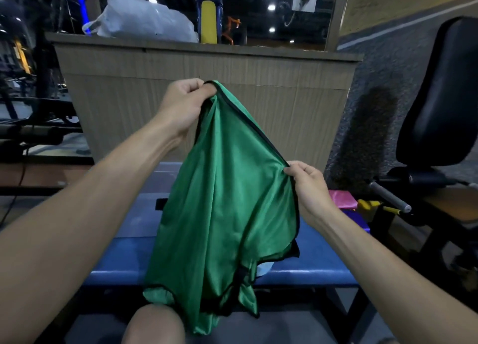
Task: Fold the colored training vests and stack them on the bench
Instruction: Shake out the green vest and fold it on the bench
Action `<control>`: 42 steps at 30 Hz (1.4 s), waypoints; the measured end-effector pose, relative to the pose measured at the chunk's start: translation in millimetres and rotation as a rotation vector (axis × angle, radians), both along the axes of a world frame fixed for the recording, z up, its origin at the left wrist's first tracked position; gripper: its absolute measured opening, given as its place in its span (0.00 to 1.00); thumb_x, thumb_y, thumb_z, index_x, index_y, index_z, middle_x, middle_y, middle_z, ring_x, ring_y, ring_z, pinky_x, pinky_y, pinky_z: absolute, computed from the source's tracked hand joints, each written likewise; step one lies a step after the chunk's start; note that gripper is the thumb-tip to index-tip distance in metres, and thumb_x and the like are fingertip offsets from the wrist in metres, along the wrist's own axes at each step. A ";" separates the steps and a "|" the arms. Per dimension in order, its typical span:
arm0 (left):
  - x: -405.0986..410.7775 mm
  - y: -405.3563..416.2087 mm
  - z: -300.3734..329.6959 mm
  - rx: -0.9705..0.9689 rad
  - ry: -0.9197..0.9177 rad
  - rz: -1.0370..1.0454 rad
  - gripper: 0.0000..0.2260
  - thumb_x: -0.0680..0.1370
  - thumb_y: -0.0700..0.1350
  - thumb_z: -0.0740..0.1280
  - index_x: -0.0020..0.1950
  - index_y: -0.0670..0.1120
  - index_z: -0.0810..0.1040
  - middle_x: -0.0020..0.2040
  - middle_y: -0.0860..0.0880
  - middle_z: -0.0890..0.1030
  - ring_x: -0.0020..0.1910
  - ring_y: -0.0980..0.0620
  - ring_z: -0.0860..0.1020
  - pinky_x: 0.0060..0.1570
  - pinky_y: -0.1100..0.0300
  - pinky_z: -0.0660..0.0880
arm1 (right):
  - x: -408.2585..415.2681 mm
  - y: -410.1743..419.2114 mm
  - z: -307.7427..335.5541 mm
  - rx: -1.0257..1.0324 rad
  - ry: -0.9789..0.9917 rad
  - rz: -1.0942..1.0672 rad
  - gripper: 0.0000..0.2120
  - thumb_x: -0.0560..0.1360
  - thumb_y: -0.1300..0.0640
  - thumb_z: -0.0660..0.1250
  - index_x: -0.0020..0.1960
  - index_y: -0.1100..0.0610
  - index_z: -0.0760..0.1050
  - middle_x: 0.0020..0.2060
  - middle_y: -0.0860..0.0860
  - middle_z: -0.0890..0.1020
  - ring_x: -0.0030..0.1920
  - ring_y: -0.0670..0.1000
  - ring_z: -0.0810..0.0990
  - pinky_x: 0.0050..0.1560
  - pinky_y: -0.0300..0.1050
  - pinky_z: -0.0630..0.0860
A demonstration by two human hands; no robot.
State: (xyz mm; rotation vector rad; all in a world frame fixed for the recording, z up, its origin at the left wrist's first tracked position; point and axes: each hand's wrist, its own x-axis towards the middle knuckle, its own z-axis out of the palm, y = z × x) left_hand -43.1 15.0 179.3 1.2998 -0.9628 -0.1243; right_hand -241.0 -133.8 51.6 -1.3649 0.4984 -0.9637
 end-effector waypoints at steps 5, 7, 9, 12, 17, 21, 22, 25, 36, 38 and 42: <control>11.4 0.2 4.8 -0.043 -0.053 0.115 0.14 0.78 0.43 0.69 0.32 0.49 0.75 0.30 0.53 0.75 0.30 0.57 0.70 0.36 0.58 0.67 | 2.5 6.3 -24.3 -0.379 0.069 -0.019 0.20 0.81 0.51 0.69 0.35 0.61 0.73 0.31 0.51 0.73 0.35 0.49 0.70 0.38 0.45 0.65; 18.3 1.0 6.2 -0.055 -0.037 0.165 0.15 0.78 0.43 0.69 0.32 0.49 0.75 0.30 0.52 0.74 0.30 0.56 0.69 0.37 0.58 0.66 | -6.7 8.2 -28.9 -0.533 0.107 0.024 0.20 0.76 0.51 0.74 0.32 0.57 0.70 0.28 0.46 0.69 0.31 0.45 0.66 0.34 0.43 0.62; 25.0 3.4 5.9 -0.061 -0.007 0.191 0.15 0.79 0.43 0.69 0.32 0.49 0.75 0.30 0.51 0.74 0.29 0.56 0.70 0.36 0.58 0.67 | -16.7 4.5 -35.4 -0.594 0.141 0.091 0.18 0.71 0.49 0.78 0.33 0.55 0.72 0.28 0.47 0.68 0.32 0.47 0.65 0.33 0.46 0.59; 33.3 6.1 0.6 -0.060 0.020 0.191 0.15 0.79 0.43 0.68 0.32 0.49 0.75 0.30 0.52 0.74 0.28 0.57 0.71 0.34 0.59 0.68 | -31.8 -11.0 -51.3 -0.749 0.292 0.134 0.18 0.69 0.43 0.79 0.38 0.56 0.76 0.30 0.53 0.72 0.33 0.47 0.66 0.34 0.48 0.63; 39.6 10.7 -12.0 -0.054 0.021 0.187 0.14 0.79 0.42 0.68 0.33 0.49 0.75 0.30 0.52 0.74 0.31 0.56 0.70 0.36 0.58 0.67 | -57.7 -41.4 -47.8 -0.979 0.606 0.004 0.03 0.72 0.58 0.73 0.45 0.55 0.81 0.32 0.48 0.79 0.31 0.38 0.73 0.37 0.42 0.73; 40.5 22.9 -17.2 -0.054 0.035 0.154 0.14 0.81 0.40 0.67 0.35 0.47 0.76 0.33 0.50 0.76 0.32 0.56 0.73 0.36 0.61 0.73 | -63.1 -84.9 7.1 -0.858 0.582 -0.341 0.07 0.76 0.65 0.70 0.52 0.57 0.84 0.41 0.50 0.84 0.40 0.44 0.81 0.44 0.38 0.74; 39.4 25.9 -19.7 -0.038 0.014 0.118 0.13 0.81 0.40 0.67 0.37 0.46 0.77 0.34 0.50 0.77 0.33 0.56 0.74 0.37 0.62 0.74 | -61.2 -91.3 27.6 -0.785 0.487 -0.385 0.08 0.77 0.65 0.68 0.51 0.55 0.83 0.43 0.52 0.84 0.43 0.47 0.81 0.46 0.40 0.75; 34.6 33.8 -35.5 0.178 -0.211 -0.003 0.08 0.80 0.35 0.68 0.44 0.45 0.81 0.39 0.47 0.81 0.37 0.56 0.79 0.43 0.62 0.79 | -52.5 -85.6 84.7 -0.662 0.231 -0.367 0.11 0.79 0.66 0.62 0.48 0.56 0.81 0.39 0.50 0.81 0.37 0.39 0.78 0.40 0.33 0.72; 48.6 35.6 -37.1 0.132 0.013 0.092 0.08 0.80 0.34 0.67 0.42 0.43 0.81 0.35 0.50 0.85 0.38 0.52 0.83 0.42 0.62 0.82 | -71.5 -46.9 116.2 -0.380 0.429 0.355 0.12 0.79 0.63 0.61 0.38 0.59 0.77 0.32 0.55 0.78 0.31 0.52 0.76 0.33 0.43 0.73; 41.5 32.0 -33.8 0.119 0.000 0.064 0.08 0.80 0.37 0.68 0.41 0.42 0.81 0.35 0.50 0.84 0.36 0.54 0.83 0.42 0.64 0.80 | -72.7 -58.8 117.7 -0.280 0.296 0.235 0.05 0.69 0.60 0.64 0.38 0.58 0.78 0.35 0.58 0.77 0.34 0.55 0.75 0.37 0.48 0.71; 38.2 28.6 -38.5 0.151 -0.018 0.058 0.11 0.82 0.45 0.68 0.45 0.37 0.80 0.37 0.46 0.81 0.33 0.56 0.79 0.39 0.64 0.79 | -67.1 -62.2 115.5 -0.219 0.247 0.186 0.05 0.68 0.62 0.62 0.41 0.60 0.76 0.36 0.57 0.77 0.35 0.53 0.77 0.38 0.45 0.74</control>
